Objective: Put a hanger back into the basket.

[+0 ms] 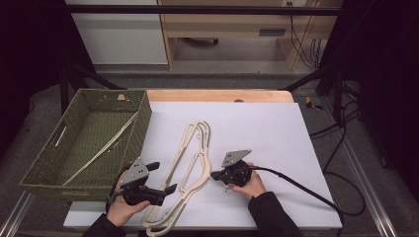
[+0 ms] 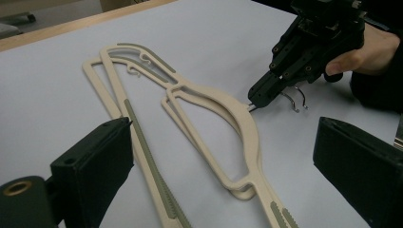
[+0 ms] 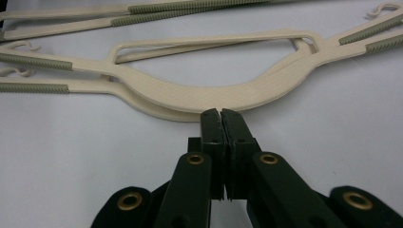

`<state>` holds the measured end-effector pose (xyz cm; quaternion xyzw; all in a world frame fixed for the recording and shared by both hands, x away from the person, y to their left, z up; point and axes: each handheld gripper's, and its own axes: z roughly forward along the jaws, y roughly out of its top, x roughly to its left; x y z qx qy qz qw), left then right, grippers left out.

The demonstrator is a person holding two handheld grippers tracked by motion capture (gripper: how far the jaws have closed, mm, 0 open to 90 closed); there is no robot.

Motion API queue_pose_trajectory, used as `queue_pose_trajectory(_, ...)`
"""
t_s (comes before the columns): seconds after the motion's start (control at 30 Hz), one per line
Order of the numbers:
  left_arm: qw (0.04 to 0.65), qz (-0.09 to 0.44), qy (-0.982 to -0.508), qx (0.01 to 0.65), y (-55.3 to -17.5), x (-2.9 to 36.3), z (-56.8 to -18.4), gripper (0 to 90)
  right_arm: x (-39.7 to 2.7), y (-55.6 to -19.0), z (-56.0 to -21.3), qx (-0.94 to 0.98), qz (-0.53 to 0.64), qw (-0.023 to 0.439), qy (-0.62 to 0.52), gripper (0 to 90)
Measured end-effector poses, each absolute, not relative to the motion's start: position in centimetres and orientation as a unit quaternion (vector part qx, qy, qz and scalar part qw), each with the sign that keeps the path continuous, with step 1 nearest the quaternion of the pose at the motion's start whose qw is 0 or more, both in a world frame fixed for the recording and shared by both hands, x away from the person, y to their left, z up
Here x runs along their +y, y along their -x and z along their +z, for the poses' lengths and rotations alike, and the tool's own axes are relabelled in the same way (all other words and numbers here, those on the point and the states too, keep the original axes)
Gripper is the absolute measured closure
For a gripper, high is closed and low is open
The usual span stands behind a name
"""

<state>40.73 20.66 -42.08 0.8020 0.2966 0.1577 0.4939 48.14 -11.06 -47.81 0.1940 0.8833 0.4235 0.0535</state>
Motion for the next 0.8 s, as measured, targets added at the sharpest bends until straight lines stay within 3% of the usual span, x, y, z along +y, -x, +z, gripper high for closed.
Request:
queue_pose_trajectory(0.43, 0.446, 0.143, -0.834, 0.292, -41.4, 17.2, -41.8, 7.3, -11.5, -47.5, -46.0, 0.884, 0.421, 0.06, -0.197, 89.2)
queue_pose_trajectory(0.8, 0.422, 0.124, -0.853, 0.282, -42.6, 14.1, -42.0, 14.1, -11.2, -46.9, -44.6, 0.888, 0.41, 0.062, -0.2, 89.2)
